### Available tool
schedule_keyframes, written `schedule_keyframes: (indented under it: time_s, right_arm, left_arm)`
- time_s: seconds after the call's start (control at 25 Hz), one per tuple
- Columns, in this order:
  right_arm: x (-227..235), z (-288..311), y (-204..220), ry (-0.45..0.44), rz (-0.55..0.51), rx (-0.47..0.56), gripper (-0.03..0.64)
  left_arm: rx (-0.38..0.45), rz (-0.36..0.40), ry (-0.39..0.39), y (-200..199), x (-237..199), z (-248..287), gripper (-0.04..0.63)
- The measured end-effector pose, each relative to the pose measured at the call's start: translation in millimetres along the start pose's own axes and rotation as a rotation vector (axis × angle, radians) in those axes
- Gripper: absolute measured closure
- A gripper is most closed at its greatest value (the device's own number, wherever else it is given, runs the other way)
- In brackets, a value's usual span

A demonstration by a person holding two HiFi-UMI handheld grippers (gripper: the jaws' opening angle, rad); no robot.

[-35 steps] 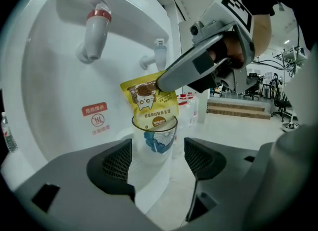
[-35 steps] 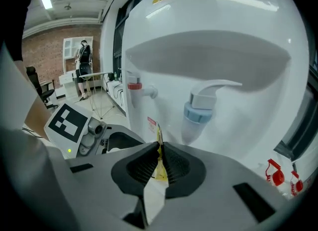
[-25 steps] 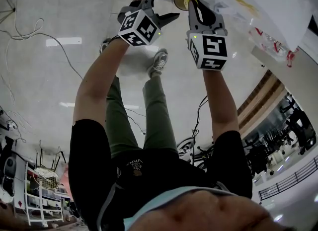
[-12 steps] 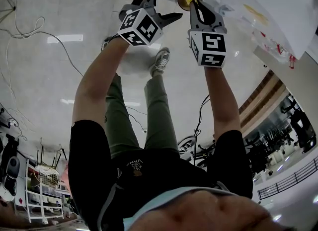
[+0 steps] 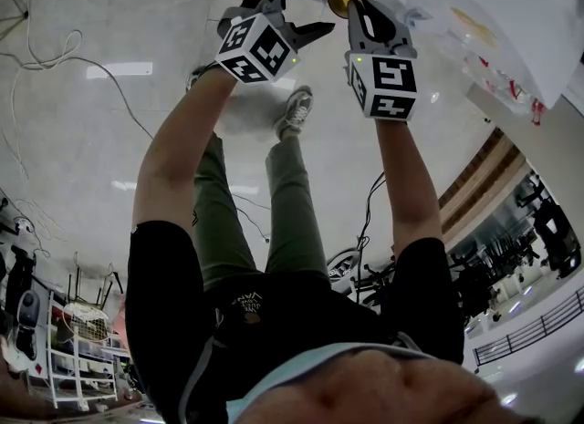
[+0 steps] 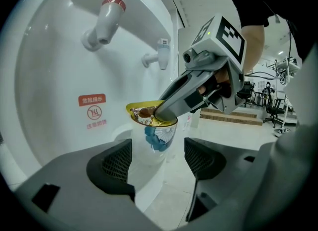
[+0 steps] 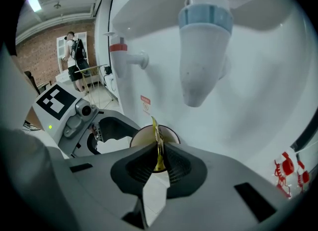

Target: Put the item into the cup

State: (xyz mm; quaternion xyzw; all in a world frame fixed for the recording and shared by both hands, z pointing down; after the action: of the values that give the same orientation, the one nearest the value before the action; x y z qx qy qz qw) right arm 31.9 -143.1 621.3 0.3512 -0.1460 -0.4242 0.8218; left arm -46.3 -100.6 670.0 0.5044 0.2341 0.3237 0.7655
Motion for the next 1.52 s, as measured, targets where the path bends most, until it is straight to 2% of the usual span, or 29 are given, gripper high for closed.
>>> schedule_keyframes:
  time_s: [0.28, 0.56, 1.08, 1.32, 1.52]
  right_arm:
    - [-3, -10, -7, 0.015, 0.061, 0.068, 0.561]
    - [0, -32, -12, 0.089, 0.108, 0.132, 0.561]
    - [-4, -87, -13, 0.201, 0.238, 0.220, 0.561]
    - [-10, -110, -9, 0.254, 0.278, 0.244, 0.563]
    - [-23, -131, -18, 0.287, 0.307, 0.275, 0.563]
  left_arm:
    - [-0.007, -0.001, -0.006, -4, 1, -13, 0.264]
    - [0.009, -0.008, -0.007, -17, 6, -36, 0.264]
    - [0.031, 0.017, 0.001, -67, 22, -78, 0.270]
    - [0.007, 0.016, -0.004, -90, 27, -104, 0.380]
    - [0.058, 0.047, -0.021, -114, 30, -129, 0.497]
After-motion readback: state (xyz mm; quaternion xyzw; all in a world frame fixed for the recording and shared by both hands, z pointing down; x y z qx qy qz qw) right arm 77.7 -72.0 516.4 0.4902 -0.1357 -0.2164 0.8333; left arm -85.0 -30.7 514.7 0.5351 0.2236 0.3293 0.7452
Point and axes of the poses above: the fingertips, and each gripper's own axes: z forward along the fingers, x to its right, y out of its underside, the point moved 6 cm from there along -z, backward along the fingers, and after that the axes turned 2 degrees about x, right-handed, at the moved point
